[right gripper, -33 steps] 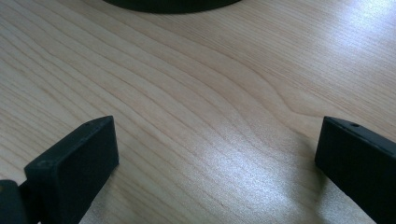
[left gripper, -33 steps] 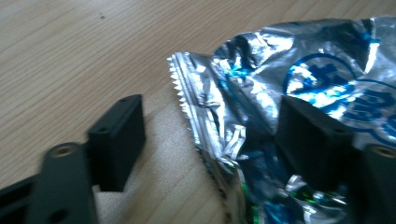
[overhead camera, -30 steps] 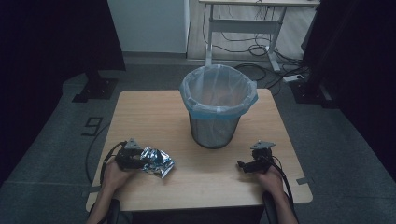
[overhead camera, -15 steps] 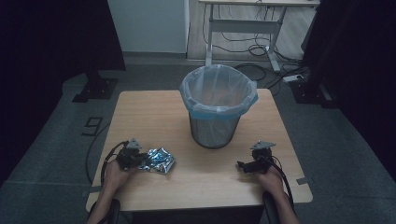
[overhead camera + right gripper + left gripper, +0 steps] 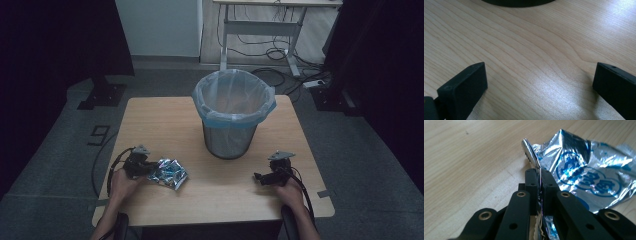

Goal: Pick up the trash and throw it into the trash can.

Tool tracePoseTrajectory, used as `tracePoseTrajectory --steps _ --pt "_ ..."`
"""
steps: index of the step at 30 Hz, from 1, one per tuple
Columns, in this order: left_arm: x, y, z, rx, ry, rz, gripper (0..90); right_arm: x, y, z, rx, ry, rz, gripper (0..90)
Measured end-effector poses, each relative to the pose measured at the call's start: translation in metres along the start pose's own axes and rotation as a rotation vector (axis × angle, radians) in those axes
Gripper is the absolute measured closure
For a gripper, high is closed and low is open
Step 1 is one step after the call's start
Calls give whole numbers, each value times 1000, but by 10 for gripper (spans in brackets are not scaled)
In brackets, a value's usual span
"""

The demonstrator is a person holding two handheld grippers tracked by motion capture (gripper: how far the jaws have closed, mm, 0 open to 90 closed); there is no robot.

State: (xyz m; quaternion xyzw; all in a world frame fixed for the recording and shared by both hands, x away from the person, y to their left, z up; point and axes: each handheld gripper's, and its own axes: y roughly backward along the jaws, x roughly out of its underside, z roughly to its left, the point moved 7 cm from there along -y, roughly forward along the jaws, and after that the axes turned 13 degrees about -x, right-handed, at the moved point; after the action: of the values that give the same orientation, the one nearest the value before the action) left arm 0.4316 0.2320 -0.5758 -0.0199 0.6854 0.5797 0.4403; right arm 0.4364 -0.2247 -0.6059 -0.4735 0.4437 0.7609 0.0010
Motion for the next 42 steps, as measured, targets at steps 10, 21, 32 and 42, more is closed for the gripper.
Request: tracePoseTrajectory --steps 10,21,32,42 --pt "-28 19 5 21 3 -32 859 0 0 0 0 0 1 0" --pt "-58 38 9 22 -12 -47 860 0 0 0 0 0 0 0" --pt "-86 56 11 41 -23 -60 860 0 0 0 0 -1 2 0" --pt "-111 75 16 55 -26 -69 860 0 0 0 0 1 2 0"
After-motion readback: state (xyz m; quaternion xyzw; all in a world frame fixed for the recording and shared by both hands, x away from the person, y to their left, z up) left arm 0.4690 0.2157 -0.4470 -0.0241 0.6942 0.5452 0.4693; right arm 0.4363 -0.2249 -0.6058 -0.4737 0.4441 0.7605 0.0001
